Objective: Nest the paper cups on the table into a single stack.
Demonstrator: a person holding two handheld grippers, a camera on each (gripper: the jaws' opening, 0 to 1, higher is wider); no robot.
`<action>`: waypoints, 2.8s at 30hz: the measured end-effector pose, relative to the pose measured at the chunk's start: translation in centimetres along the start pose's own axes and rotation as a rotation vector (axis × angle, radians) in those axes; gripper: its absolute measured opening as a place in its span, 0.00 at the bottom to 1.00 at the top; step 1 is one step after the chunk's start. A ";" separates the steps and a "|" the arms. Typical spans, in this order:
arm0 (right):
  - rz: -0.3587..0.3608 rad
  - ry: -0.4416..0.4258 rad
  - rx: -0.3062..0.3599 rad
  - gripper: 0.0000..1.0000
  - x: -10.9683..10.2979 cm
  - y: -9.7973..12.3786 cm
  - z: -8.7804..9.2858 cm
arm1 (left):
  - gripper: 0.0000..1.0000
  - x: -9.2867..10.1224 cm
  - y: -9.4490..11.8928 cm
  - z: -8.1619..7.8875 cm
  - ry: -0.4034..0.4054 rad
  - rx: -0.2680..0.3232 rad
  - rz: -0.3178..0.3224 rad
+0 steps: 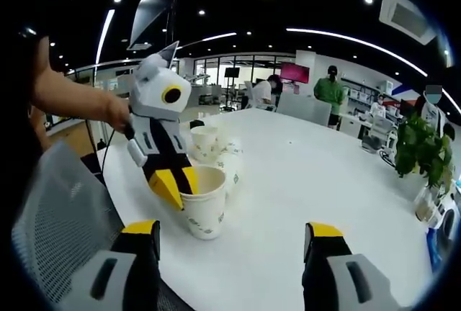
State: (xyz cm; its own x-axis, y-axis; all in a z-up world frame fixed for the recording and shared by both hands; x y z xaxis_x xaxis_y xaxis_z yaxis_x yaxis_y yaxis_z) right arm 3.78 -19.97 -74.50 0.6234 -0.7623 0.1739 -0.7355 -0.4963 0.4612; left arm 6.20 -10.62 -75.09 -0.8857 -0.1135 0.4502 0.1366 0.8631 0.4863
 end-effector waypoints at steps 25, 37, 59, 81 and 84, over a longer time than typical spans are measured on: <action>-0.004 0.000 0.002 0.83 -0.1 0.0 -0.1 | 0.21 -1.9 4.3 -2.1 -0.042 0.114 -0.105; 0.001 -0.004 0.014 0.83 0.1 0.0 -0.2 | 0.31 -6.3 9.9 -3.3 -0.044 0.189 -0.304; 0.002 -0.042 0.067 0.98 0.1 0.1 -1.0 | 0.38 -14.3 16.0 -0.8 -0.026 0.129 -0.585; 0.015 -0.047 0.050 0.98 0.2 0.2 -0.6 | 0.13 -17.6 14.7 0.7 0.050 0.057 -0.604; 0.017 -0.048 0.047 0.98 0.3 0.2 -0.6 | 0.06 -17.7 14.7 1.0 0.058 0.042 -0.602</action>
State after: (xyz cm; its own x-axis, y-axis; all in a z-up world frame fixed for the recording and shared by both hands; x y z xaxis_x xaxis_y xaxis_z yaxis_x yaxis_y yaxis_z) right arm 3.96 -20.05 -73.87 0.5978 -0.7895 0.1393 -0.7584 -0.5007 0.4172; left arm 23.45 4.58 -76.69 -0.7765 -0.6131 0.1456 -0.3993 0.6575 0.6390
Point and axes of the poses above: the point that each gripper's makers call its tool centre point, and the gripper's own axes: y roughly backward along the fingers, x roughly to its right, z roughly out of its underside, the point moved 3 cm from there along y, roughly backward along the fingers, and after that the axes turned 7 degrees about y, right-handed, at the moved point
